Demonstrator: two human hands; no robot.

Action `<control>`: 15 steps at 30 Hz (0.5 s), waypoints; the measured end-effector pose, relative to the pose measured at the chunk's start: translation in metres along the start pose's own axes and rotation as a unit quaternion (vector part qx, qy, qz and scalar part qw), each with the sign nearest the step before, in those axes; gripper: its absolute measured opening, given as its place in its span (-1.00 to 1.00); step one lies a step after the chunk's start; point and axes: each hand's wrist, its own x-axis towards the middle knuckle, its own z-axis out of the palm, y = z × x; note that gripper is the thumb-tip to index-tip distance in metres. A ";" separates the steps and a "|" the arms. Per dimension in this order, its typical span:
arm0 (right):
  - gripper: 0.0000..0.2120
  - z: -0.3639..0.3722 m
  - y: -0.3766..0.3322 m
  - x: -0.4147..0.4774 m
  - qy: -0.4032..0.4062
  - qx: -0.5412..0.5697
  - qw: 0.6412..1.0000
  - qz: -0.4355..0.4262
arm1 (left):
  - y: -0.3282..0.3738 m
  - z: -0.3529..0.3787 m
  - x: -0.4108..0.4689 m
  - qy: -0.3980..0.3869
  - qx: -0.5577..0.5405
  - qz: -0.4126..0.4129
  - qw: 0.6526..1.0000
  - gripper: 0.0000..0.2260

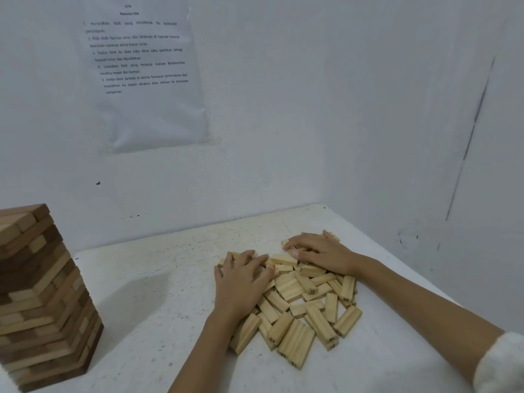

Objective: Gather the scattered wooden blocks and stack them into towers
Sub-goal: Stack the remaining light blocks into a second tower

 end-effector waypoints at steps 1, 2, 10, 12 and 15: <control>-0.69 -0.001 -0.001 -0.005 -0.001 0.012 1.000 0.001 | 0.004 0.001 -0.004 0.001 0.002 0.000 1.000 -0.62; -0.70 -0.001 -0.001 -0.010 -0.003 0.026 1.000 0.002 | 0.007 0.003 -0.009 0.001 0.002 0.001 1.000 -0.62; -0.78 -0.010 -0.001 -0.053 -0.008 0.157 0.987 0.028 | 0.036 0.014 -0.042 0.003 -0.011 -0.001 1.000 -0.60; -0.77 -0.012 0.000 -0.062 -0.011 0.175 0.984 0.033 | 0.042 0.016 -0.048 0.002 -0.012 0.001 1.000 -0.60; -0.76 -0.016 -0.001 -0.077 -0.022 0.190 0.981 0.035 | 0.049 0.019 -0.059 -0.001 -0.011 0.002 1.000 -0.59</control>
